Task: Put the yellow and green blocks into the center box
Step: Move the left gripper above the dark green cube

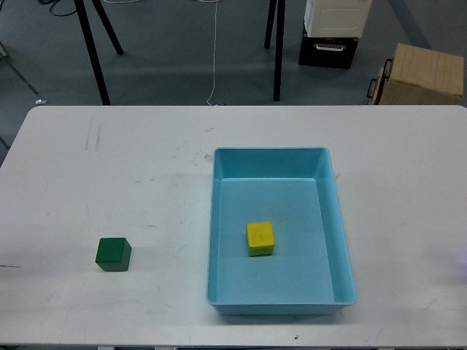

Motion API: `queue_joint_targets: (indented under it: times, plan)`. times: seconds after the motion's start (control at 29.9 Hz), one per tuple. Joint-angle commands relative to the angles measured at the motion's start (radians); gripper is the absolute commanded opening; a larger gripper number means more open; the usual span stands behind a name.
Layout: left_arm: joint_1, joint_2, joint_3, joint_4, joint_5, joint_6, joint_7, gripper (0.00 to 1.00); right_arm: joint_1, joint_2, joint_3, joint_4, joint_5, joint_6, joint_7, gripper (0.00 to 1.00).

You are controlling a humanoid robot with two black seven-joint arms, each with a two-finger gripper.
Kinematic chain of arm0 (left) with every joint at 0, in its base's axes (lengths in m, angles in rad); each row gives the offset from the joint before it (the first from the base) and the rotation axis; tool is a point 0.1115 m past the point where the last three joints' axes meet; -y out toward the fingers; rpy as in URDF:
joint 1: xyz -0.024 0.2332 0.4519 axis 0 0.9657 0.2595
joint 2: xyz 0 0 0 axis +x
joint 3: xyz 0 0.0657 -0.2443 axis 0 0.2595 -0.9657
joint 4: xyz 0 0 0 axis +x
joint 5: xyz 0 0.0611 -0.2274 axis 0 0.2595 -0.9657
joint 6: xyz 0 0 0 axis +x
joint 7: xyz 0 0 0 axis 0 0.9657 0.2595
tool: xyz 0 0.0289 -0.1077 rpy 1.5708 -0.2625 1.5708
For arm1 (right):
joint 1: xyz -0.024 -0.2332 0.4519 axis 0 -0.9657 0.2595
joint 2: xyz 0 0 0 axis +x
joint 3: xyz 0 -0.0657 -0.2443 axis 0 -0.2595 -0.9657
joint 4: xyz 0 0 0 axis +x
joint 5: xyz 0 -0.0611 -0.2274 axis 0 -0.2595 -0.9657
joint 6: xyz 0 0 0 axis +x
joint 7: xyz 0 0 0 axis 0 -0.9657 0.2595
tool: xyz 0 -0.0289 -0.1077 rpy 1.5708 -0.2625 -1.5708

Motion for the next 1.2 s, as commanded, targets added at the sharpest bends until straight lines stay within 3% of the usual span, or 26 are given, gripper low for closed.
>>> queue_joint_targets:
  times: [0.0, 0.17, 0.33, 0.47, 0.57, 0.8, 0.87, 0.97, 1.17]
  plan:
    - [-0.025, 0.209, 0.006, -0.004, 0.106, 0.0, 0.002, 1.0, -0.013, 0.009, -0.014, 0.063, -0.068, 0.0, 0.0, 1.0]
    - [-0.112, 0.33, 0.081, -0.031, 0.31, 0.0, 0.014, 1.0, -0.008, 0.028, -0.037, 0.057, -0.136, 0.0, 0.0, 1.0]
    - [-0.257, 0.326, 0.243, -0.07, 0.4, 0.0, 0.022, 1.0, -0.007, 0.083, -0.035, 0.02, -0.136, 0.0, 0.005, 1.0]
    - [-0.382, 0.225, 0.435, -0.06, 0.434, 0.0, 0.045, 1.0, -0.025, 0.166, -0.035, 0.02, -0.134, 0.0, 0.005, 1.0]
    - [-0.587, 0.131, 0.677, -0.016, 0.52, 0.0, 0.059, 1.0, -0.045, 0.164, -0.047, 0.017, -0.136, 0.0, 0.005, 1.0]
    - [-1.311, 0.065, 1.419, 0.076, 0.542, 0.0, 0.065, 1.0, -0.05, 0.158, -0.018, 0.012, -0.13, 0.0, 0.006, 1.0]
    - [-1.467, 0.034, 1.612, 0.078, 0.548, 0.0, 0.066, 1.0, -0.05, 0.156, -0.017, 0.012, -0.128, 0.0, 0.006, 1.0]
    - [-1.638, -0.006, 1.847, 0.07, 0.557, 0.0, 0.083, 1.0, -0.053, 0.155, -0.015, 0.011, -0.128, 0.0, 0.006, 1.0]
    - [-1.91, -0.05, 2.168, -0.03, 0.627, 0.0, 0.177, 1.0, -0.056, 0.153, -0.017, 0.011, -0.128, 0.0, 0.006, 1.0]
